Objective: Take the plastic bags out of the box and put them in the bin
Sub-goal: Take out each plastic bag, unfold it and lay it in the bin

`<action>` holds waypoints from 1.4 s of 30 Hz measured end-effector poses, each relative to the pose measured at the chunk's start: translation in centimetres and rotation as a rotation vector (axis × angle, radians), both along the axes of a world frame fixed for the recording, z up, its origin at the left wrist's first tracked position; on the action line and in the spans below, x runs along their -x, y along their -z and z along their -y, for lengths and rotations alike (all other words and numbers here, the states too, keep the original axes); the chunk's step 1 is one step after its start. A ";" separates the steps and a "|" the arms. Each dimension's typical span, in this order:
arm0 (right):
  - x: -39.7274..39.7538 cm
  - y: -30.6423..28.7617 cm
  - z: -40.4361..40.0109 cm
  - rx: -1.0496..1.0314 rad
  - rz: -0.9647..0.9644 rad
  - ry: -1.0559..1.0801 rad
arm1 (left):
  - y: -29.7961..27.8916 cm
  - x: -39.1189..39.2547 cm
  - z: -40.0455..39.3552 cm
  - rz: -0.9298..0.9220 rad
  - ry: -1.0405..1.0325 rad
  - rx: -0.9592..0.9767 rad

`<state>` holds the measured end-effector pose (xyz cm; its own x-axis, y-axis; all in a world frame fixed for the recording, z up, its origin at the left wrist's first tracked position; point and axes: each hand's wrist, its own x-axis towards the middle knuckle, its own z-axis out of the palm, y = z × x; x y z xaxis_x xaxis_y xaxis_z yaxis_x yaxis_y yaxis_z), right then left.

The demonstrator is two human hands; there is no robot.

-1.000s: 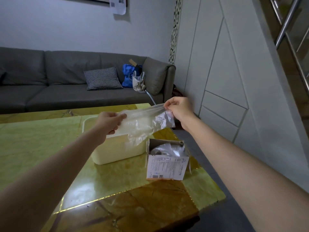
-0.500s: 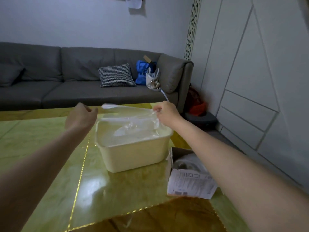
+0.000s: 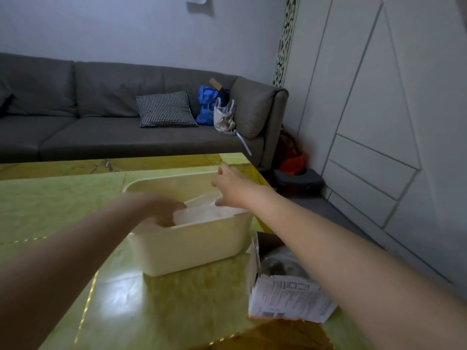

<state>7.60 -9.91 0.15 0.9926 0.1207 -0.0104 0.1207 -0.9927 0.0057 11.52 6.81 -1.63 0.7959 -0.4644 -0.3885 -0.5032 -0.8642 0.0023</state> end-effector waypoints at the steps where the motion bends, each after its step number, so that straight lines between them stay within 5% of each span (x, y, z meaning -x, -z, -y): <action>1: 0.1 -0.4 -0.4 0.060 0.061 -0.036 | 0.2 -0.2 0.0 -0.003 -0.005 0.005; 3: 0.2 -0.8 -0.9 0.109 0.082 -0.084 | 0.5 -0.7 0.0 -0.027 -0.013 0.011; 7: 0.0 -0.1 -1.2 -0.068 -0.301 -0.026 | 0.4 -0.8 0.1 -0.043 -0.014 0.008; 12: -0.5 1.0 -1.3 -0.036 -0.436 0.038 | -2.2 -0.2 -0.7 -0.062 -0.029 0.051; 20: 2.4 -3.9 -0.3 -0.094 -0.177 0.006 | -6.4 2.0 0.0 0.139 0.013 0.530; 24: 7.2 -6.9 2.8 -0.166 -0.129 0.043 | -6.8 5.9 3.5 0.086 0.093 0.630; 28: 12.2 -6.5 5.5 -0.151 -0.229 0.148 | -5.1 10.3 6.6 0.031 0.216 0.644; 35: 16.6 -1.5 5.4 -0.135 -0.207 0.235 | -1.2 15.2 10.2 0.133 0.299 0.377; 42: 16.4 -0.6 4.8 -0.317 -0.080 0.311 | -0.3 15.6 10.3 0.281 0.181 0.522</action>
